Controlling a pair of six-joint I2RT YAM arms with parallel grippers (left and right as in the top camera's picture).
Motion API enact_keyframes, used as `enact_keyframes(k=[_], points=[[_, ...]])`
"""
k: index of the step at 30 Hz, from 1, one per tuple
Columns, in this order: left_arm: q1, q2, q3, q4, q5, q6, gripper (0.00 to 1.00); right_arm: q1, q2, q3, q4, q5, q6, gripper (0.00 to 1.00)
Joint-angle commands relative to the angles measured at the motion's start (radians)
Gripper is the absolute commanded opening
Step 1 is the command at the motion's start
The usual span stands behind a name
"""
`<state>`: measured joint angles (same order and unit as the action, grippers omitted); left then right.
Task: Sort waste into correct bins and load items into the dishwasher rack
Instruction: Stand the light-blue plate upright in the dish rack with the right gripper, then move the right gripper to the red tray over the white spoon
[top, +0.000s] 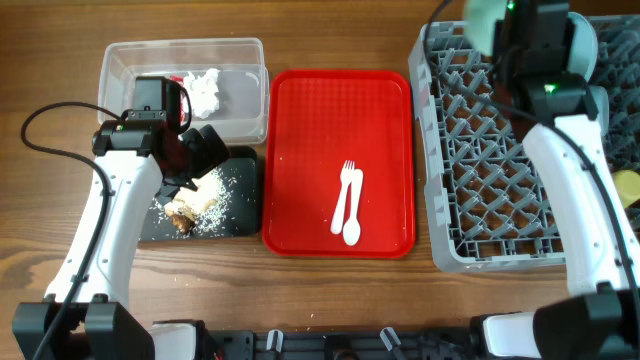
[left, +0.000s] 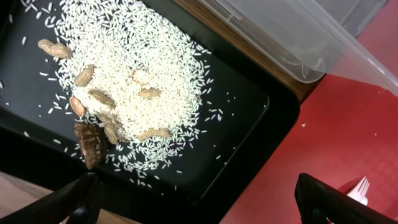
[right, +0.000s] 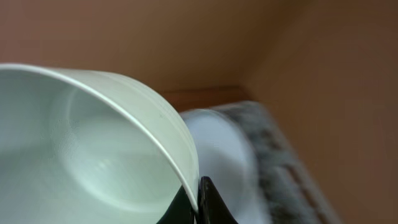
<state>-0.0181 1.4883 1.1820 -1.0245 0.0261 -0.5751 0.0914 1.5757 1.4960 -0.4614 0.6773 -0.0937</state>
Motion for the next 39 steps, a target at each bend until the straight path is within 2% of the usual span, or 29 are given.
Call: enact_keyframes(k=[1, 9, 13, 21, 25, 32, 36, 38, 39], points=[[0.005, -0.014, 0.004, 0.003, -0.012, -0.013, 1.0, -0.048, 0.072, -0.006, 0.016, 0.24, -0.065, 0.04], [0.005, -0.015, 0.004, 0.01, -0.012, -0.013, 1.0, -0.055, 0.284, -0.006, 0.004, 0.278, -0.056, 0.04], [0.005, -0.014, 0.004, 0.011, -0.012, -0.013, 1.0, -0.041, 0.374, -0.006, -0.037, 0.293, 0.013, 0.04], [0.005, -0.015, 0.004, 0.025, -0.012, -0.013, 1.0, 0.047, 0.397, -0.006, -0.083, 0.22, 0.1, 0.04], [0.005, -0.015, 0.004, 0.025, -0.012, -0.013, 1.0, 0.074, 0.397, -0.006, -0.161, 0.117, 0.114, 0.05], [0.005, -0.015, 0.004, 0.024, -0.012, -0.013, 1.0, 0.071, 0.393, -0.006, -0.274, 0.118, 0.226, 0.04], [0.005, -0.015, 0.004, 0.024, -0.012, -0.013, 1.0, 0.063, 0.389, -0.005, -0.414, 0.105, 0.443, 0.04], [0.005, -0.014, 0.004, 0.024, -0.012, -0.013, 1.0, 0.059, 0.389, -0.005, -0.467, 0.04, 0.486, 0.11], [0.005, -0.015, 0.004, 0.024, -0.012, -0.013, 1.0, 0.058, 0.389, -0.005, -0.478, 0.006, 0.488, 0.2]])
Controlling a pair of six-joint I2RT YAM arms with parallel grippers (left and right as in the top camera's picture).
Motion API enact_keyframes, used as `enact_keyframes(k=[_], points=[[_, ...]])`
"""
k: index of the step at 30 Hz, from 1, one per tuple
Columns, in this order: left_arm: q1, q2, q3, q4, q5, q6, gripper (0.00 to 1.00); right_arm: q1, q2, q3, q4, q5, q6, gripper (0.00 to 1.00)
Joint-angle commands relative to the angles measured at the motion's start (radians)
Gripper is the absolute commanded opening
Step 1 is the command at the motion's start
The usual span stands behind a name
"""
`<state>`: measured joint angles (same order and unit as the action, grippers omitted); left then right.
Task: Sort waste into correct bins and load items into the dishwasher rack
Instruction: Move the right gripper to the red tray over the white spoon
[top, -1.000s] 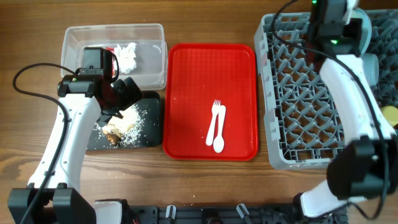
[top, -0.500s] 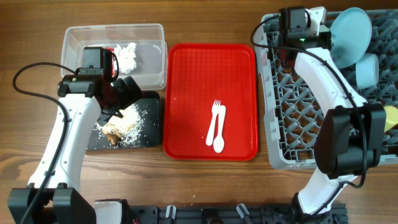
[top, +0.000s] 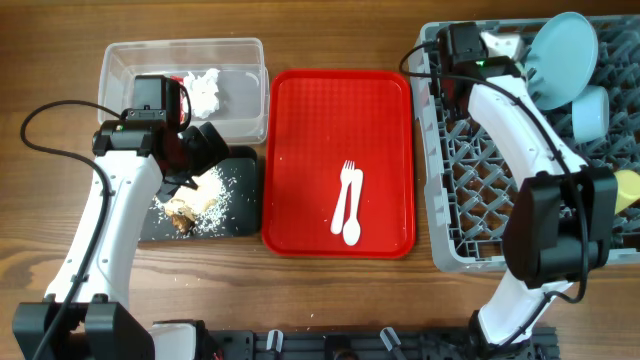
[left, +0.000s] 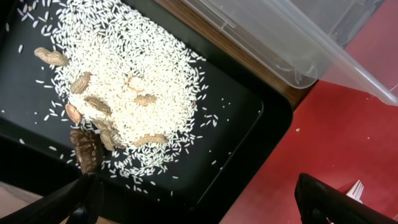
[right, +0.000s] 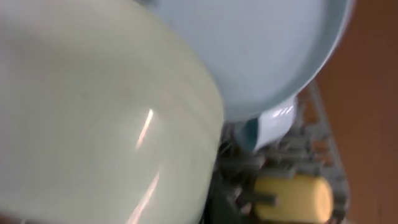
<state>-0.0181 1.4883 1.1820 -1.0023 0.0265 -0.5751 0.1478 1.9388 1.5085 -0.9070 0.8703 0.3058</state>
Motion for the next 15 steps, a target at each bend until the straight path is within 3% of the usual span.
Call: enact_keyframes(k=[1, 4, 6, 10, 13, 15], points=[[0.005, -0.015, 0.004, 0.002, -0.013, -0.013, 1.0, 0.002, 0.025, -0.018, -0.041, -0.212, 0.087, 0.36], [0.005, -0.015, 0.004, 0.002, -0.013, -0.013, 1.0, 0.002, 0.005, -0.018, -0.066, -0.219, 0.087, 0.39], [0.005, -0.015, 0.004, 0.002, -0.013, -0.013, 1.0, 0.001, -0.037, -0.016, -0.074, -0.219, 0.086, 0.64], [0.005, -0.015, 0.004, 0.002, -0.013, -0.013, 1.0, -0.002, -0.198, -0.016, -0.059, -0.264, 0.07, 0.85], [0.005, -0.015, 0.004, 0.002, -0.013, -0.013, 1.0, -0.001, -0.315, -0.016, -0.024, -0.559, -0.142, 0.86], [0.005, -0.015, 0.004, 0.003, -0.013, -0.013, 1.0, -0.001, -0.362, -0.016, -0.031, -0.784, -0.175, 0.82]])
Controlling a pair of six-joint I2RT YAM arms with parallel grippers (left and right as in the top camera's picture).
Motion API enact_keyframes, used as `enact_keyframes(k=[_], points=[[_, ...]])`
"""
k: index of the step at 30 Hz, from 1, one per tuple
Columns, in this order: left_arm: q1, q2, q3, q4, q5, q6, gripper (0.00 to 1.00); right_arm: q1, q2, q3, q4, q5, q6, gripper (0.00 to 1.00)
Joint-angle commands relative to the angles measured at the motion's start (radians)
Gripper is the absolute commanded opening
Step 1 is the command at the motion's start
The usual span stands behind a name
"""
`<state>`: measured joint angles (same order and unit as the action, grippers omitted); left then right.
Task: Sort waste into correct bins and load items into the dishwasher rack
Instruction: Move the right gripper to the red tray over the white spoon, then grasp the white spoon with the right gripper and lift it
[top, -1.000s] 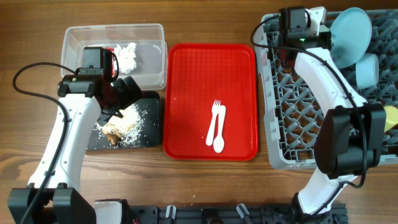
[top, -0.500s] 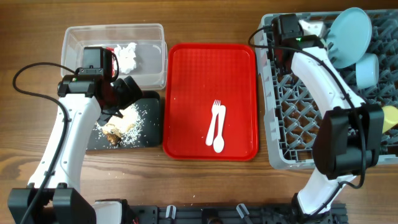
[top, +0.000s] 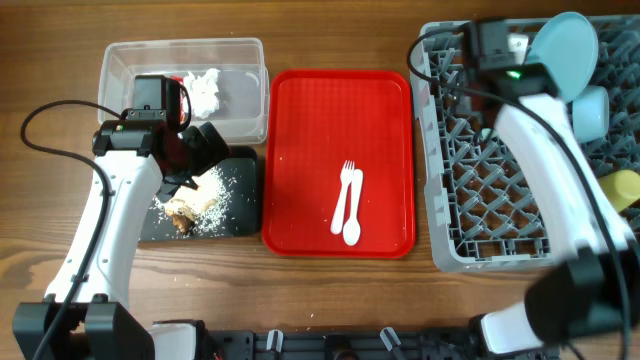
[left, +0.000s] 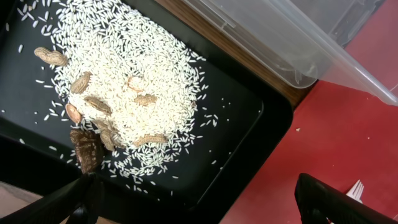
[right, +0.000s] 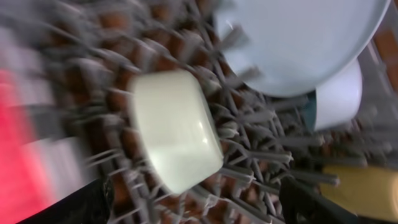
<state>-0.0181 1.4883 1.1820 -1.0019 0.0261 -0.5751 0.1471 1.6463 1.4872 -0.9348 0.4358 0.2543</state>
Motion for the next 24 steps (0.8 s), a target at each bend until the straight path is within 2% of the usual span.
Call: enact_keyframes(k=[1, 3, 5, 9, 16, 21, 24], points=[[0.005, -0.014, 0.004, 0.003, -0.013, -0.013, 1.0, 0.0, -0.077, 0.005, -0.018, -0.433, -0.123, 0.8], [0.005, -0.015, 0.004, 0.002, -0.013, -0.013, 1.0, 0.009, -0.076, 0.0, -0.079, -0.578, -0.116, 0.75], [0.005, -0.014, 0.004, -0.001, -0.012, -0.013, 1.0, 0.039, -0.071, -0.029, -0.128, -0.633, -0.088, 0.73], [0.004, -0.014, 0.004, -0.001, -0.012, -0.013, 1.0, 0.167, -0.066, -0.127, -0.144, -0.63, -0.016, 0.73], [0.004, -0.015, 0.004, -0.001, -0.012, -0.013, 1.0, 0.382, -0.017, -0.324, -0.015, -0.599, 0.119, 0.71], [0.004, -0.014, 0.004, -0.001, -0.012, -0.013, 1.0, 0.463, 0.148, -0.342, 0.037, -0.496, 0.229, 0.7], [0.004, -0.014, 0.004, -0.002, -0.012, -0.013, 1.0, 0.463, 0.206, -0.342, 0.052, -0.463, 0.288, 0.64]])
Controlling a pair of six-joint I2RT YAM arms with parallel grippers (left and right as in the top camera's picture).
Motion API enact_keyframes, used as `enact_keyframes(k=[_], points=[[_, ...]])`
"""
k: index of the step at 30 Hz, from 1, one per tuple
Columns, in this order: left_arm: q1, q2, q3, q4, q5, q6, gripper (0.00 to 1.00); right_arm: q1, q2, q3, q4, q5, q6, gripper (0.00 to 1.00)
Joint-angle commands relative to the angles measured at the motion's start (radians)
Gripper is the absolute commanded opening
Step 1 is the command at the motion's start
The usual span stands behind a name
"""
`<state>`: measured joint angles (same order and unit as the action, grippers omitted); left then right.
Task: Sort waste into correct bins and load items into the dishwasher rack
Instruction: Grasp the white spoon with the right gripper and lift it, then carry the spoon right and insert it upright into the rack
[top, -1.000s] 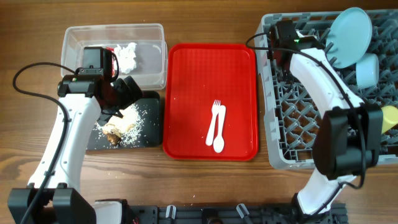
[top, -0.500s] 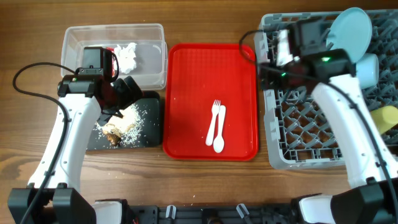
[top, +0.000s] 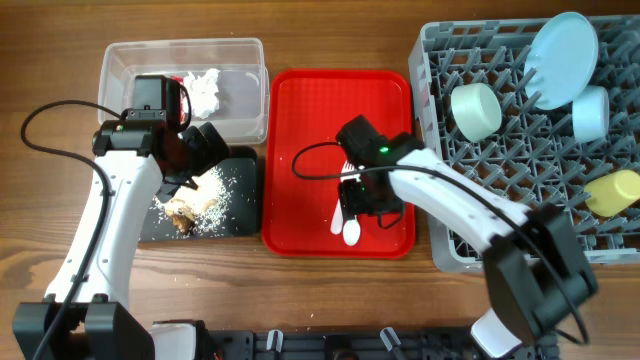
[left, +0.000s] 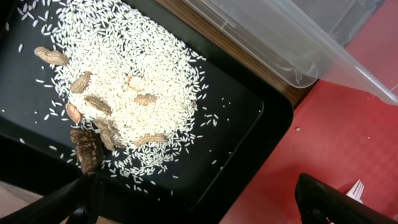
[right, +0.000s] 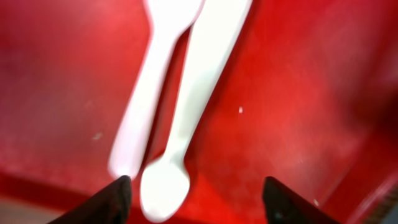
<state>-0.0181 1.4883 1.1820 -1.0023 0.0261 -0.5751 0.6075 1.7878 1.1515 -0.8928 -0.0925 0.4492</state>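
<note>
A white plastic fork (top: 346, 190) and spoon (top: 351, 225) lie side by side on the red tray (top: 300, 120). My right gripper (top: 366, 198) hangs open just above them. The right wrist view shows the spoon (right: 186, 124) and the fork (right: 146, 93) between its fingertips (right: 115, 198). A cream bowl (top: 475, 110) sits in the grey dishwasher rack (top: 500, 190). My left gripper (top: 190, 165) hovers open over the black tray (top: 240, 200) of rice and peanuts (left: 118, 87).
A clear bin (top: 130, 60) at the back left holds crumpled white tissue (top: 205, 90). The rack also carries a blue plate (top: 560, 45), a pale blue cup (top: 590, 112) and a yellow cup (top: 612, 192). Bare wood borders the front edge.
My right gripper was open over the rack beside the cream bowl. It is now low over the fork and spoon on the red tray. The left arm has not moved.
My right gripper first held the cream bowl high over the rack's back. Then it was down at the rack's top left with the bowl. Later the bowl lay in the rack, free of the open jaws. Now that gripper is over the cutlery.
</note>
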Motion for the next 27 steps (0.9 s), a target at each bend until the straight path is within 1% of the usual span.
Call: enact_keyframes(k=[1, 2, 5, 11, 12, 13, 14, 16, 19, 21, 24, 27], points=[[0.004, -0.014, 0.004, -0.001, -0.012, -0.013, 1.0, 0.003, 0.08, -0.006, 0.022, 0.07, 0.104, 0.64], [0.004, -0.014, 0.004, -0.001, -0.012, -0.013, 1.0, 0.003, 0.097, -0.006, 0.037, 0.071, 0.104, 0.64], [0.004, -0.014, 0.004, -0.001, -0.012, -0.013, 1.0, 0.003, 0.113, -0.006, 0.043, 0.079, 0.104, 0.57], [0.004, -0.015, 0.004, -0.001, -0.012, -0.013, 1.0, 0.003, 0.142, -0.008, 0.04, 0.071, 0.105, 0.56], [0.004, -0.015, 0.004, -0.001, -0.012, -0.013, 1.0, 0.003, 0.142, -0.008, 0.043, 0.074, 0.109, 0.51], [0.004, -0.014, 0.004, -0.001, -0.012, -0.013, 1.0, 0.003, 0.142, -0.008, 0.043, 0.083, 0.129, 0.43], [0.004, -0.015, 0.004, -0.001, -0.012, -0.013, 1.0, 0.003, 0.142, -0.008, 0.043, 0.09, 0.135, 0.38], [0.004, -0.015, 0.004, -0.001, -0.012, -0.013, 1.0, 0.003, 0.142, -0.008, 0.043, 0.092, 0.128, 0.34], [0.004, -0.015, 0.004, -0.001, -0.012, -0.013, 1.0, 0.003, 0.142, -0.008, 0.032, 0.092, 0.127, 0.23], [0.004, -0.015, 0.004, -0.001, -0.012, -0.013, 1.0, 0.003, 0.142, -0.008, 0.029, 0.092, 0.127, 0.11], [0.004, -0.015, 0.004, -0.001, -0.012, -0.013, 1.0, -0.002, 0.142, -0.006, 0.018, 0.092, 0.127, 0.04], [0.004, -0.014, 0.004, -0.001, -0.012, -0.013, 1.0, -0.016, 0.117, -0.004, 0.008, 0.092, 0.1, 0.04]])
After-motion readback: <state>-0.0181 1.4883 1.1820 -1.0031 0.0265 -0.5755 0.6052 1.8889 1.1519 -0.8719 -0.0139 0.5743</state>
